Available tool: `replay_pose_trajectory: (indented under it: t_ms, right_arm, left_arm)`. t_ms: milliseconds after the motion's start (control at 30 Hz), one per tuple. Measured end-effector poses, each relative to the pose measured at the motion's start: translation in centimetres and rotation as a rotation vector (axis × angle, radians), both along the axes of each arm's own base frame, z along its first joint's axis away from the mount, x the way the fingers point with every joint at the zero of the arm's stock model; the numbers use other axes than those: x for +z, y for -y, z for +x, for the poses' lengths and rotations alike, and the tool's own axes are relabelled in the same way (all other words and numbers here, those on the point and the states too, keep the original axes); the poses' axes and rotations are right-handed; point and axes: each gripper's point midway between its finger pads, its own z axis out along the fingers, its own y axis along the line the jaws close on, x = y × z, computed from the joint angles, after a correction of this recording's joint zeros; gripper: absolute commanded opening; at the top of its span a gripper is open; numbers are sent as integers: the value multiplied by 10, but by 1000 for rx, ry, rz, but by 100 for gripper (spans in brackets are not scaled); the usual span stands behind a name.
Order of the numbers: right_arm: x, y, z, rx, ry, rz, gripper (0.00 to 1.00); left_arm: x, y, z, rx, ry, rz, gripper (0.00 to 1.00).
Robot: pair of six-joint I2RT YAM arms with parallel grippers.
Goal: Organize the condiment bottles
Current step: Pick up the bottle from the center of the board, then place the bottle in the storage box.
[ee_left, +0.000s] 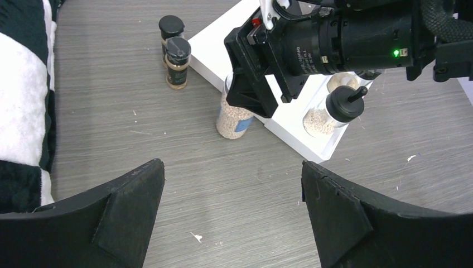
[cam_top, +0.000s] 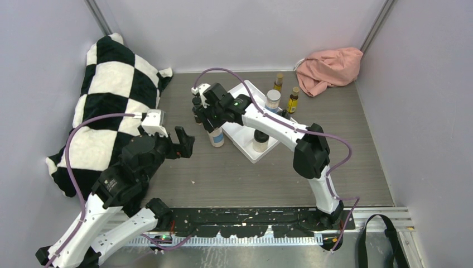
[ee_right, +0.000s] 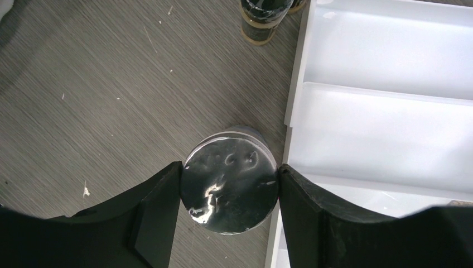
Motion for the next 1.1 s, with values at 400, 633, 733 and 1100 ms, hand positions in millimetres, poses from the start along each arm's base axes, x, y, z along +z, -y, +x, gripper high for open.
replay_pose_trajectory:
  t_ms: [400, 633, 733, 1100]
  right_arm:
    - [50, 13, -1, -26, 77, 46, 1]
    - [75, 27, 1, -50, 126, 60, 1]
    - [82, 35, 2, -65, 138, 61, 1]
    - [90, 79, 17, -154, 159, 44, 1]
  left_arm:
    - [2, -1, -2, 5, 3, -21, 93]
    - [2, -1, -2, 6, 3, -23, 93]
    - [2, -1, -2, 6, 3, -23, 93]
    - [2, -1, -2, 5, 2, -23, 93]
